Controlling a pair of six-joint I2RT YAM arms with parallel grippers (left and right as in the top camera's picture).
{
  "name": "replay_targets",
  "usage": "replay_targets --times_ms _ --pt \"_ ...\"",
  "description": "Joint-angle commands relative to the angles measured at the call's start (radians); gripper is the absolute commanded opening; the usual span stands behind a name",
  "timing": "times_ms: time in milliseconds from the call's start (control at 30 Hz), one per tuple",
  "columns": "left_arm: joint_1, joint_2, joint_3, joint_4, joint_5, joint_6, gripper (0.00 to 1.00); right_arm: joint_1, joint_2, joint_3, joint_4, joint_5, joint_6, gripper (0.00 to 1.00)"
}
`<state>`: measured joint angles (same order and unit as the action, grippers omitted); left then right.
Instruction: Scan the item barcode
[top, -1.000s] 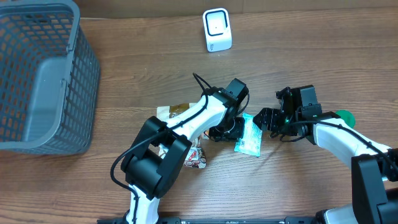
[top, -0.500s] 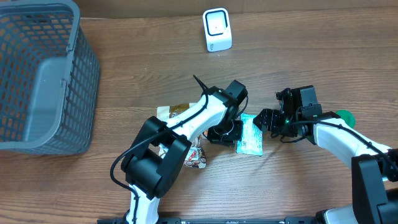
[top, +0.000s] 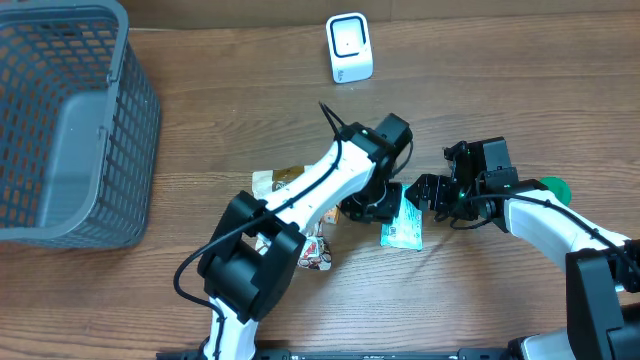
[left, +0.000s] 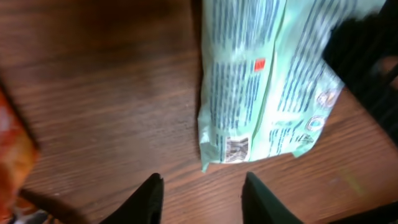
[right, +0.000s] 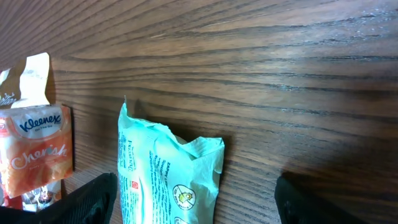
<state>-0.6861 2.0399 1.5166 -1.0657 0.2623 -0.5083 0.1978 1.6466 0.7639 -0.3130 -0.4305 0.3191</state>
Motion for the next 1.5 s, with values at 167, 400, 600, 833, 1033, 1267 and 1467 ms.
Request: replay_targets --times_ms 167,400,600,833,1033,1267,1467 --pt "-0.044 -0.004 -0.143 0.136 0.027 -0.032 0.45 0.003 0.005 -0.011 -0.018 0.019 0.011 0.84" --pt "-0.028 -0.004 -0.172 0.203 -0.035 -0.037 0.25 0.003 0.005 -0.011 -0.023 0.019 0.011 0.84" --pt "0.006 -0.004 -0.127 0.203 -0.150 0.064 0.20 0.003 0.005 -0.011 -0.037 0.023 0.010 0.85" --pt "0.010 -0.004 -0.110 0.252 -0.278 0.135 0.24 0.003 0.005 -0.011 -0.033 0.018 0.011 0.85" --pt "0.015 -0.004 -0.090 0.267 -0.277 0.129 0.32 0.003 0.005 0.002 -0.027 0.018 0.010 0.85" --pt "0.064 -0.004 0.064 0.145 -0.171 0.099 0.41 0.003 0.005 0.108 -0.114 0.018 -0.005 0.85" --pt "0.079 0.001 0.055 0.135 -0.094 0.056 0.40 0.003 0.005 0.147 -0.158 0.027 -0.006 0.88"
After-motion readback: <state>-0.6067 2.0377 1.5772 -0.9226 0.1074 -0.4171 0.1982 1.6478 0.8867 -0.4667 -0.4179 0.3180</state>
